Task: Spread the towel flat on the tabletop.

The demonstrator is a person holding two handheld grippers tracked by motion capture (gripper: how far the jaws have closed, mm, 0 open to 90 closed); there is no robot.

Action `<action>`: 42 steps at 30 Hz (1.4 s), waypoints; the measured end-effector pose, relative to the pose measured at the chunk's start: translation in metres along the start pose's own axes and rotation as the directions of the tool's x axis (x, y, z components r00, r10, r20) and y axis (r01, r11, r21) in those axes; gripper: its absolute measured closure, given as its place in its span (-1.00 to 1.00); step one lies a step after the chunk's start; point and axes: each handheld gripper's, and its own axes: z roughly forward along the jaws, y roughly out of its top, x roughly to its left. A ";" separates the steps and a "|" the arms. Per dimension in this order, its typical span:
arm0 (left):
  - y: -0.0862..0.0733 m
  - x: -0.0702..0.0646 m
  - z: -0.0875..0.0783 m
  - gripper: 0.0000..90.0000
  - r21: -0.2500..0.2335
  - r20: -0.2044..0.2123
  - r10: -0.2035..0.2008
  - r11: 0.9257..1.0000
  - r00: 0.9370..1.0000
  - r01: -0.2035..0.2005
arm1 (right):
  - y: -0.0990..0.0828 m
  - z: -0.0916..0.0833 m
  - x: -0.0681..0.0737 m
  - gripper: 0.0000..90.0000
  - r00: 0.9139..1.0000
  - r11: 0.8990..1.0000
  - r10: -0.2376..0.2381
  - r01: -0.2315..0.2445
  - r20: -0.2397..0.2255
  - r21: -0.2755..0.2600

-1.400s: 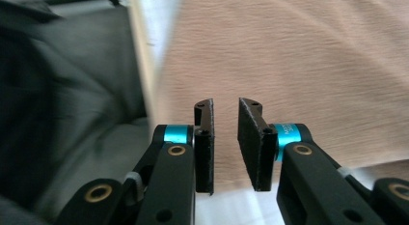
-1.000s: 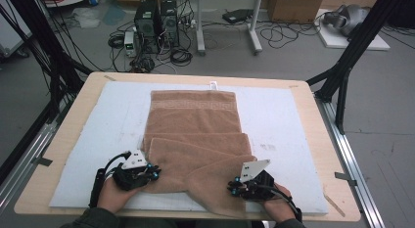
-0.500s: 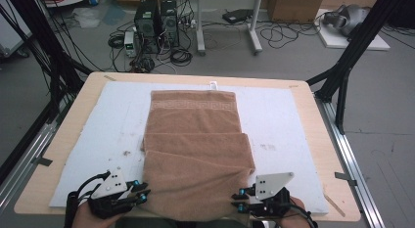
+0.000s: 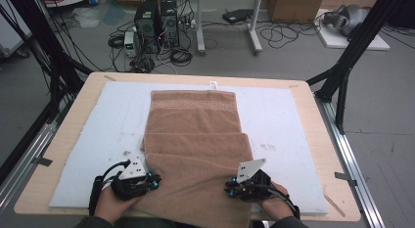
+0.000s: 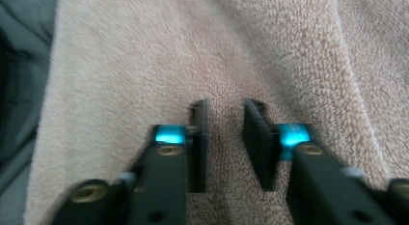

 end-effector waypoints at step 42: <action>-0.014 -0.022 -0.057 0.54 -0.096 -0.033 -0.017 0.995 0.999 0.014 | 0.008 -0.042 0.016 0.58 0.999 0.993 -0.043 0.046 0.030 -0.110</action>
